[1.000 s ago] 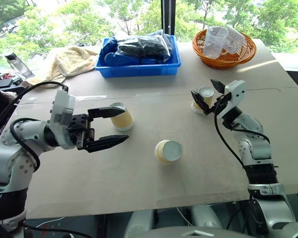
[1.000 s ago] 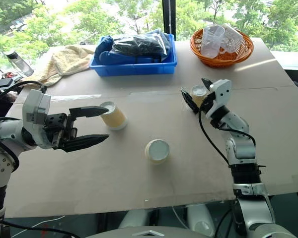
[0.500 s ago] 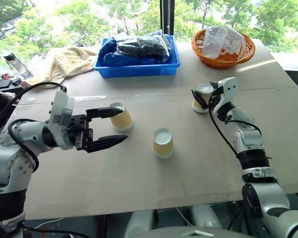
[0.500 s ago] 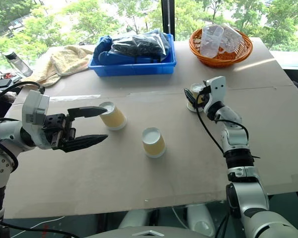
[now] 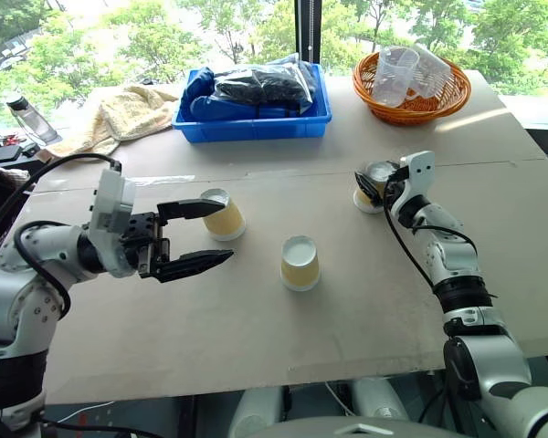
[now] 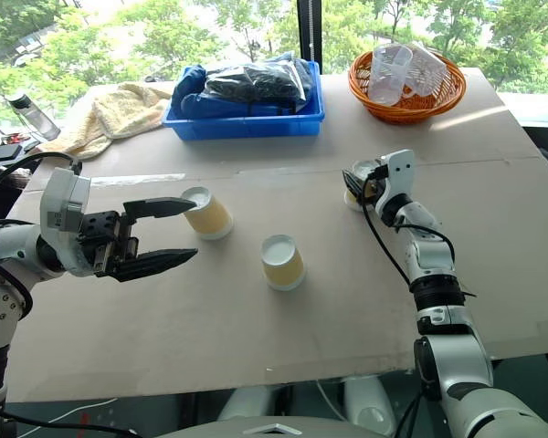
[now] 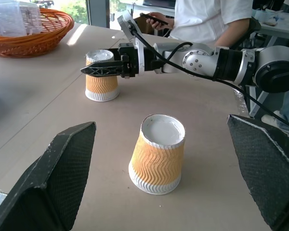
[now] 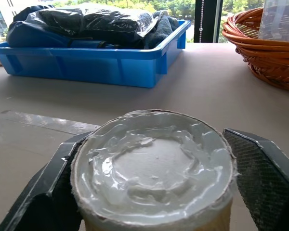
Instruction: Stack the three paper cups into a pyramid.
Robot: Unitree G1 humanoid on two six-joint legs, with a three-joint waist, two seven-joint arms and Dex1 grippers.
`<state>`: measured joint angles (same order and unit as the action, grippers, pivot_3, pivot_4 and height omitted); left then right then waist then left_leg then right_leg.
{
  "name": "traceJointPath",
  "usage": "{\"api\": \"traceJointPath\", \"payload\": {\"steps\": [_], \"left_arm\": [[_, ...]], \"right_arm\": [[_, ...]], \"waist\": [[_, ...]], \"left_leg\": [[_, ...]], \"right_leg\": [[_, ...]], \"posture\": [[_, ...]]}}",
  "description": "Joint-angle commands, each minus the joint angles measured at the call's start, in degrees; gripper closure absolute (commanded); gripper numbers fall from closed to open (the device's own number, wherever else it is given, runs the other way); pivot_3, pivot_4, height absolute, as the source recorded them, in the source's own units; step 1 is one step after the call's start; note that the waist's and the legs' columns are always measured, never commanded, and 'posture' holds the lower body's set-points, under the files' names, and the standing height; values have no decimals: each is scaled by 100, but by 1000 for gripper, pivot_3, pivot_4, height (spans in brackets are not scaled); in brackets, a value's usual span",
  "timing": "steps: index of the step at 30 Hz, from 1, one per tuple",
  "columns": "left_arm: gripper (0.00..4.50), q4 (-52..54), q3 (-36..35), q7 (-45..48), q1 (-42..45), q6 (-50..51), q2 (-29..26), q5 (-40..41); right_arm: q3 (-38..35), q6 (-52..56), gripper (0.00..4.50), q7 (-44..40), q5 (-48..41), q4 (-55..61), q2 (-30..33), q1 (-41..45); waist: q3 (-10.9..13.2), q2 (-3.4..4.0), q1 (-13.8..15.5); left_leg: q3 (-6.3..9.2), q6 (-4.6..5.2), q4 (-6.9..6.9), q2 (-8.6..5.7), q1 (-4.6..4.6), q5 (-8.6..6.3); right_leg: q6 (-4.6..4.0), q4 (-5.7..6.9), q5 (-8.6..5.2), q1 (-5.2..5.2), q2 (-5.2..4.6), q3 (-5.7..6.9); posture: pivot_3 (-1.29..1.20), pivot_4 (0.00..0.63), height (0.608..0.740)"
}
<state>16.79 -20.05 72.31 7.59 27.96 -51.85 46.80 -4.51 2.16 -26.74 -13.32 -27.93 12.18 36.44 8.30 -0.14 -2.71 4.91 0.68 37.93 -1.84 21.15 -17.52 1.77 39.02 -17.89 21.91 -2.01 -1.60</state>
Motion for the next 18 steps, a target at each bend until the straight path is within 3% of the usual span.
{"api": "traceJointPath", "payload": {"steps": [1,4,9,13,18], "left_arm": [[0,61,-124,41,12,-88,-57,-8],[0,81,-125,46,-1,-73,-56,-15],[0,139,-175,99,-145,-58,-91,-27],[0,145,-147,112,-184,-74,-96,-38],[0,101,-84,145,-117,-72,-103,-64]], "right_arm": [[1,-200,2289,-92,32,383,61,-40],[104,-166,2315,-420,-20,833,176,-269],[620,825,2315,-2445,-1206,3083,1014,-1598],[863,1339,2315,-3003,-1624,3981,1500,-2214],[1100,1375,2315,-3027,-1535,4058,1442,-2341]], "waist": [[0,0,0],[1,1,6],[3,6,52],[5,8,15],[7,7,44]], "left_leg": [[0,0,0,0,0,0],[1,0,0,0,1,0],[8,1,2,1,19,0],[21,2,36,2,69,-1],[21,3,47,2,53,-1]], "right_leg": [[0,0,0,0,0,0],[0,0,0,0,0,1],[0,-9,0,7,-2,10],[2,-4,1,38,-3,23],[1,36,2,35,-2,22]], "posture": [[0,150,740],[0,150,740],[0,150,740],[0,150,740],[0,150,740]]}}
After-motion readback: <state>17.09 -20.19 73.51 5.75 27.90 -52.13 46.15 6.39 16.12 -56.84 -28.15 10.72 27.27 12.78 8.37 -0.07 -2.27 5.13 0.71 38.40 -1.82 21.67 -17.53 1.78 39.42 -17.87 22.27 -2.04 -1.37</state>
